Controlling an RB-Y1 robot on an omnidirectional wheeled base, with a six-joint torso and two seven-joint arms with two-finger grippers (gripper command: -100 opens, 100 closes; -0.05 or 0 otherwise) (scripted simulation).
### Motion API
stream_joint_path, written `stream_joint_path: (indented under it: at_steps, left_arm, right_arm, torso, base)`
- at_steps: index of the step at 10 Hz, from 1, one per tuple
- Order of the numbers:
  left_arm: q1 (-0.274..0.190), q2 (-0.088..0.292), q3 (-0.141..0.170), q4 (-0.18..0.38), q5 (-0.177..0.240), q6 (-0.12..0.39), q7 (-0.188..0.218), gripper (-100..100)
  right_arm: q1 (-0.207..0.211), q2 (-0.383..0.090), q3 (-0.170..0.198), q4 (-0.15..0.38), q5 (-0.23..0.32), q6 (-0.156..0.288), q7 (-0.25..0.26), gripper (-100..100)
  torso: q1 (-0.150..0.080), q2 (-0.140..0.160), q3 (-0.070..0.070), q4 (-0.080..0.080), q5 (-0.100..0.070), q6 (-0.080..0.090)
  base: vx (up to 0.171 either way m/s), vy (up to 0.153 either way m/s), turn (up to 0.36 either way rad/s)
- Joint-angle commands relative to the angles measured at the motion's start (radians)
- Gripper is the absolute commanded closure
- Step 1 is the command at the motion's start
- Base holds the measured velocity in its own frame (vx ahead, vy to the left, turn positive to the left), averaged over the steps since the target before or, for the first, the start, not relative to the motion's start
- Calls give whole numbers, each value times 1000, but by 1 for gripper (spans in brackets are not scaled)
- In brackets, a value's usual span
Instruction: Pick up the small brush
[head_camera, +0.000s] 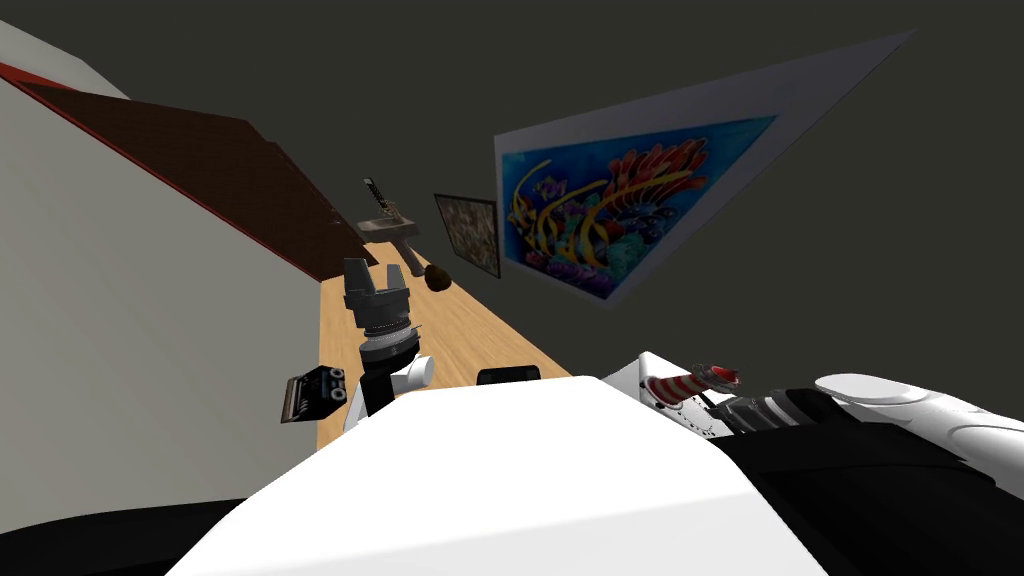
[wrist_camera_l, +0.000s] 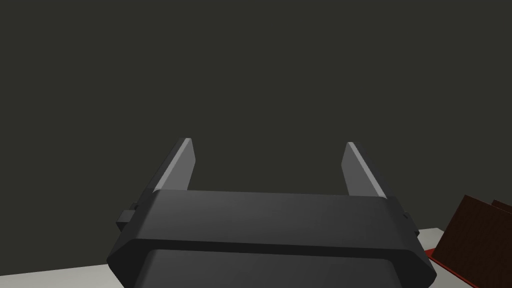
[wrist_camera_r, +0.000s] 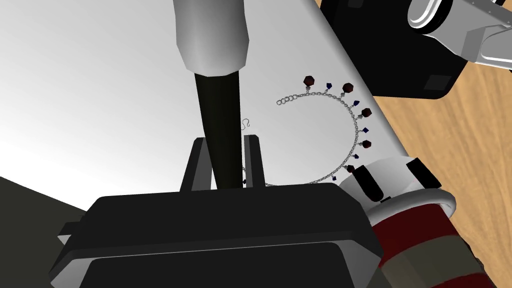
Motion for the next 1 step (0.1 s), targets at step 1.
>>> stream_joint_path:
  at_steps: [1]
  left_arm:
    - [0,0,0,0,0,0,0,0]
  right_arm:
    - [0,0,0,0,0,0,0,0]
  torso:
    - [0,0,0,0,0,0]
  base:
    - [0,0,0]
